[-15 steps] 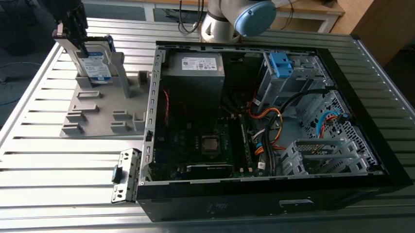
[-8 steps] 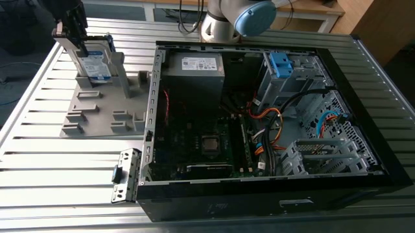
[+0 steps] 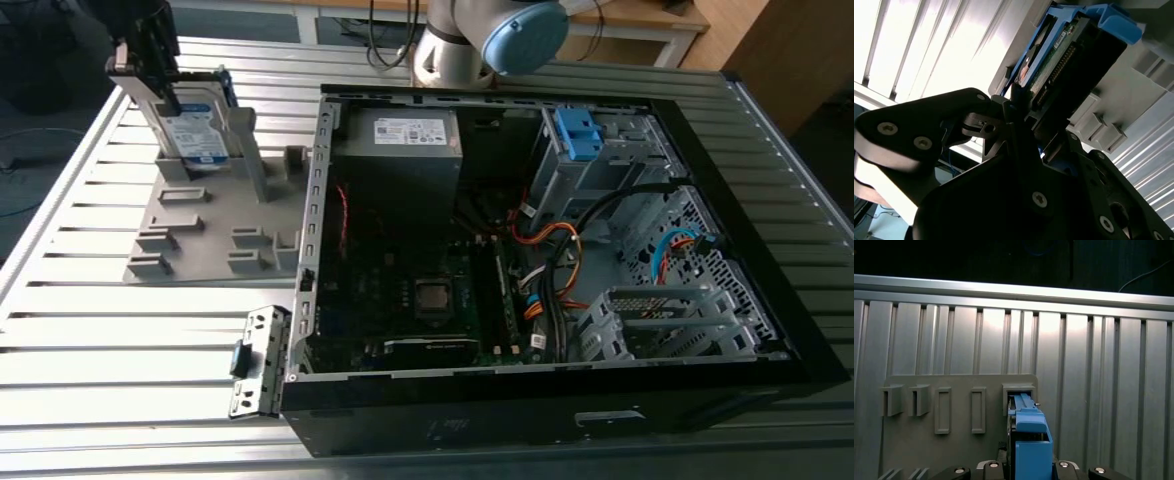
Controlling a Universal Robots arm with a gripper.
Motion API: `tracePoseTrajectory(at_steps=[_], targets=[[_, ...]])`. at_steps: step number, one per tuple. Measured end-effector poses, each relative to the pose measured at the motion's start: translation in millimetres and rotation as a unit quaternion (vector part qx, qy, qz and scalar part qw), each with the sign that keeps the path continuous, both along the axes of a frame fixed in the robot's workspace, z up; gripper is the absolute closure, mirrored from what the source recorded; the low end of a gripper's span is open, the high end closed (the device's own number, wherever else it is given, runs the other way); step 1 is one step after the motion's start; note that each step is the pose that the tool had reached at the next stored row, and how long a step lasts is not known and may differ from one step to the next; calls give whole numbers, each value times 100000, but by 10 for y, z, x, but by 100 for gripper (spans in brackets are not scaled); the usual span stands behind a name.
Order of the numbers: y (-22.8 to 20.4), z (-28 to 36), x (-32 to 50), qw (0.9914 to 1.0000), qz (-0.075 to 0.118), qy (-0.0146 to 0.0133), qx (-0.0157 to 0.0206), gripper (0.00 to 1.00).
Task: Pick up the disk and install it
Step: 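Pick up the disk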
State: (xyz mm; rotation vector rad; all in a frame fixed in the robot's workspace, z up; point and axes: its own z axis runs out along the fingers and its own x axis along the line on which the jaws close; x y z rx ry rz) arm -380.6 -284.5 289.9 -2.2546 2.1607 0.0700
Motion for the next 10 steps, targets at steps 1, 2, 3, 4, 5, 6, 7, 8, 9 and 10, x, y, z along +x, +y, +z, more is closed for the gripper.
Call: tracePoseTrajectory(at_steps=[1,2,3,4,5,6,7,8,9,10], targets=[[0,5,0,100000,0,4,-1,64],[0,11,0,100000,-1,3,0,64],[0,15,0,100000,0,-8,3,64],[0,21,0,100000,-1,-4,2,64],[0,25,0,100000,-1,-4,2,64],[0,30,0,100000,-1,-8,4,64],[0,32,0,100000,0,-17,5,64],[0,36,0,100000,0,-15,6,64],[0,40,0,100000,-1,-9,3,64],[0,44,0,100000,1,-5,4,64]])
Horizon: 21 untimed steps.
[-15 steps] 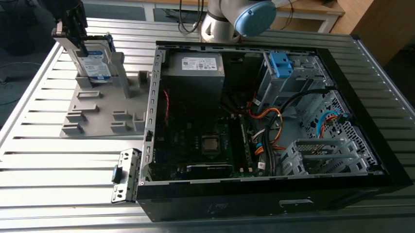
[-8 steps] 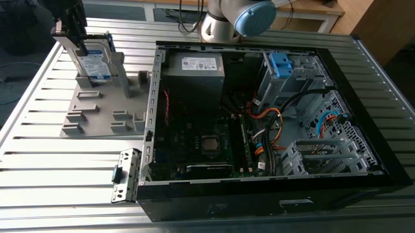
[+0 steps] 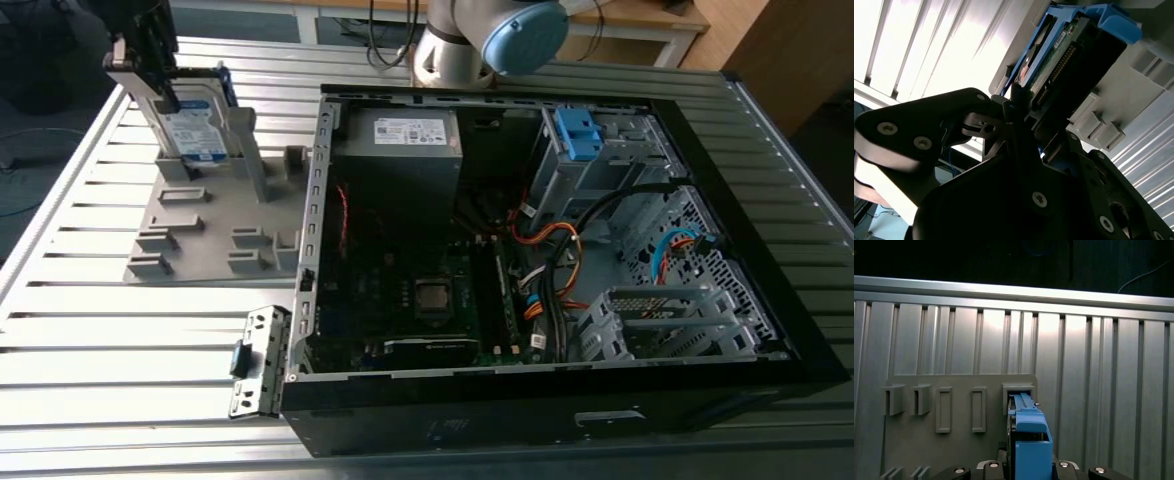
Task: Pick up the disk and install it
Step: 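Pick up the disk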
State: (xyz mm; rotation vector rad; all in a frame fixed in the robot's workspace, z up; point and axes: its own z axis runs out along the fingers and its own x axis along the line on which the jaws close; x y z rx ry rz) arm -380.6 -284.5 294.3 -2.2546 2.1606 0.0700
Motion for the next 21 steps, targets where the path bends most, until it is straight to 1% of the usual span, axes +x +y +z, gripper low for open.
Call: tracePoseTrajectory(at_steps=[21], targets=[[0,66,0,100000,-2,4,-3,64]])
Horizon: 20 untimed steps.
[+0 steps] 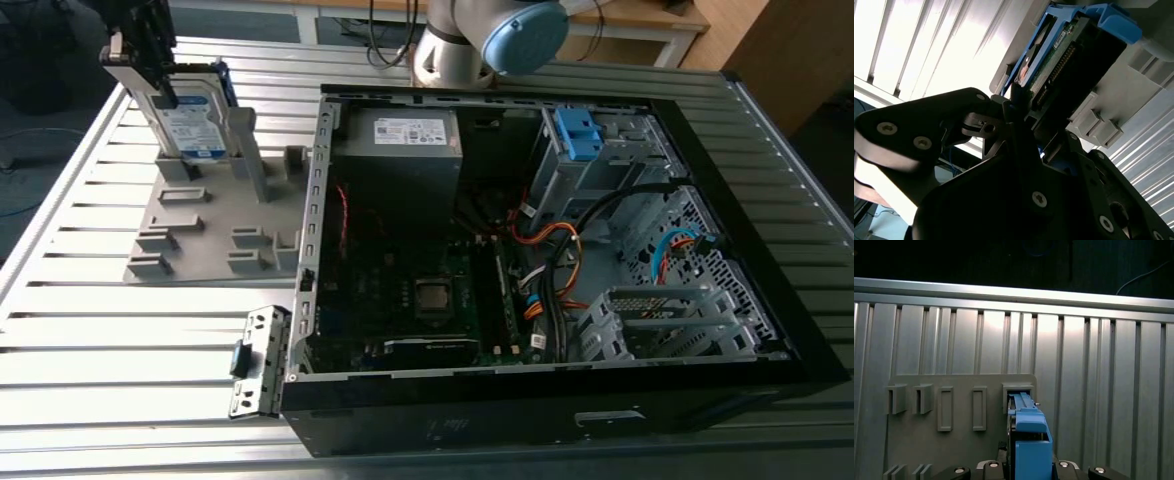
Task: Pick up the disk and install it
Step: 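Pick up the disk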
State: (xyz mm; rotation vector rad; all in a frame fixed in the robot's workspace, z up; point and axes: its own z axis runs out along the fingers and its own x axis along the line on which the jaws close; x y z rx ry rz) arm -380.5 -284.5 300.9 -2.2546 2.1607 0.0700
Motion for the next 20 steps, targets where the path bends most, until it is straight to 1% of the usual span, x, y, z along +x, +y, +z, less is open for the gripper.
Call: tracePoseTrajectory(at_steps=[8,20], targets=[[0,43,0,100000,-1,-9,2,64],[0,124,0,100000,-1,-7,2,64]])
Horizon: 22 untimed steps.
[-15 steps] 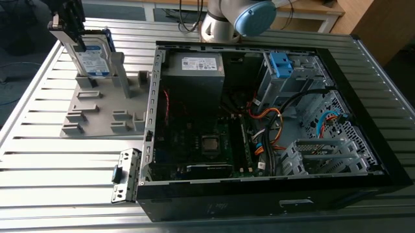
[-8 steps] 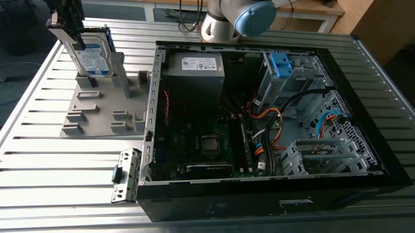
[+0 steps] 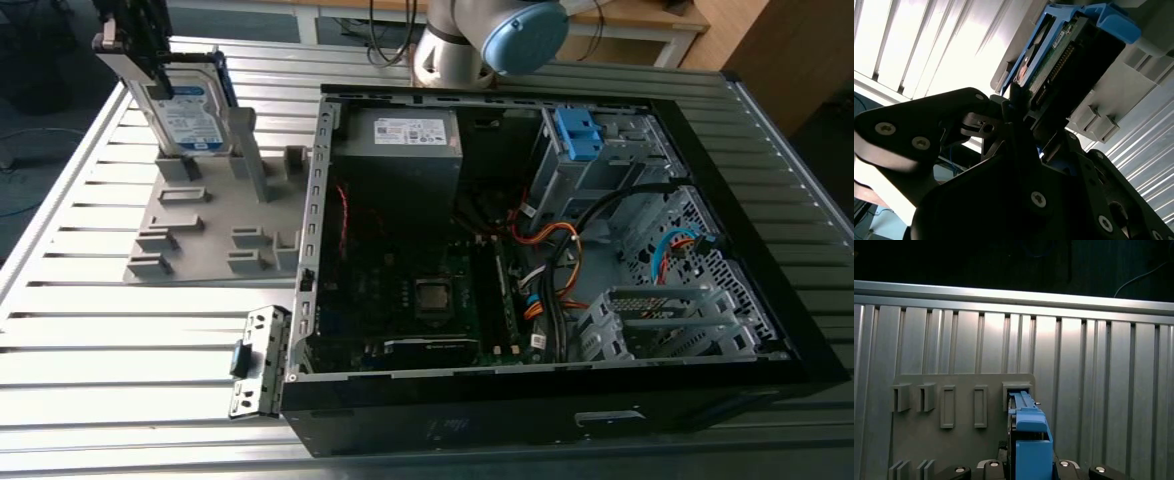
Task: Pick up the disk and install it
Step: 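Pick up the disk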
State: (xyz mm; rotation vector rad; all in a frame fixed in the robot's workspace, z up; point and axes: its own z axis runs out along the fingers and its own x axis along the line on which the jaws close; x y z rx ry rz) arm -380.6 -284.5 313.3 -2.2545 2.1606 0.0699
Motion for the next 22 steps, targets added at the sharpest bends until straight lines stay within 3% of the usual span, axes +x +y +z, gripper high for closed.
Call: tracePoseTrajectory(at_steps=[22], targets=[[0,150,0,100000,0,-1,1,64]])
